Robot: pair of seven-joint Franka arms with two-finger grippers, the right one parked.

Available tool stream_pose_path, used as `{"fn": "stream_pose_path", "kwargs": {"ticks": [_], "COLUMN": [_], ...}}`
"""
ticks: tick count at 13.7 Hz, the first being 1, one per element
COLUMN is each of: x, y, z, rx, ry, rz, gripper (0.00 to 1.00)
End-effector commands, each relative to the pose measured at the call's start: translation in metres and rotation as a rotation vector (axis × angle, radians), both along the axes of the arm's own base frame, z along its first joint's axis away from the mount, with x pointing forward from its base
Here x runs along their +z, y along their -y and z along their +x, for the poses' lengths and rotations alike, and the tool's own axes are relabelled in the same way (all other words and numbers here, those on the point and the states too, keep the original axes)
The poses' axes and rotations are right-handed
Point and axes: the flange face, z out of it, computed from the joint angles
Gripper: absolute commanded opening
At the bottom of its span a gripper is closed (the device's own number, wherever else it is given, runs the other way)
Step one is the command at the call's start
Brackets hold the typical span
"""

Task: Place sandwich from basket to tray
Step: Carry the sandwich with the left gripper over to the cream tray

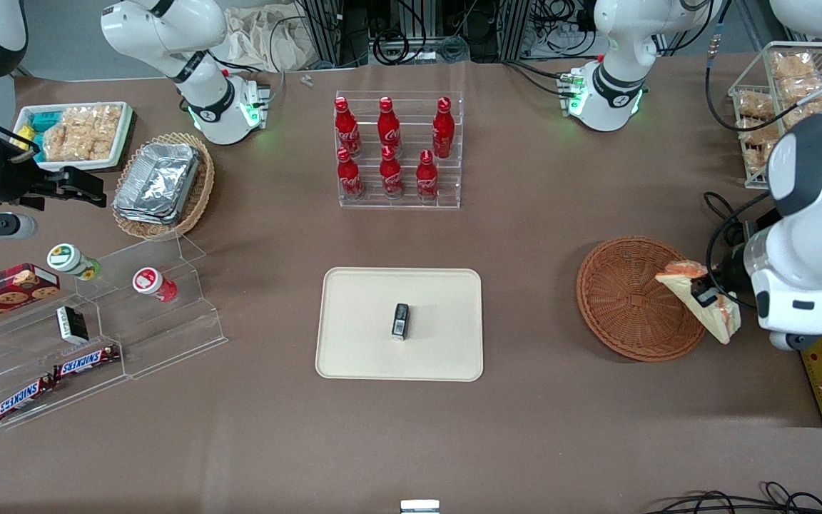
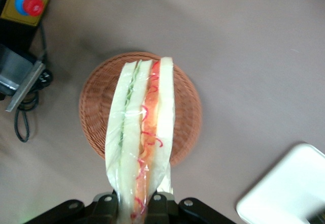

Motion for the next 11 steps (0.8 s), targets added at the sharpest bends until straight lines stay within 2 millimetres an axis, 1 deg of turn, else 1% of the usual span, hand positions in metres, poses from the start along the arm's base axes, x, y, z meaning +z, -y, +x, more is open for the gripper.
{"fn": "stream_pose_path", "kwargs": {"ticks": [1, 3, 4, 5, 6, 7, 8, 10, 11], "x": [0.017, 0.007, -0.003, -0.018, -0.038, -0.061, -0.085, -0.13, -0.157], "y": [0.053, 0.103, 0.121, 0.143, 0.166, 0.185, 0.206, 0.246, 0.269], "z": [0.004, 0.001, 0.004, 0.004, 0.003, 0.003, 0.001, 0.0, -0.004], "rx": [-0.116, -0.202, -0.236, -0.26, -0.299, -0.332, -0.374, -0.455, -0.49], "ry": [0.008, 0.018, 0.03, 0.022, -0.004, -0.02, -0.009, 0.064, 0.063], "rz": [-0.08, -0.141, -0.176, -0.212, -0.239, -0.255, -0.248, -0.229, -0.236], "gripper": [0.0, 0.0, 0.0, 0.0, 0.0, 0.0, 0.0, 0.0, 0.0]}}
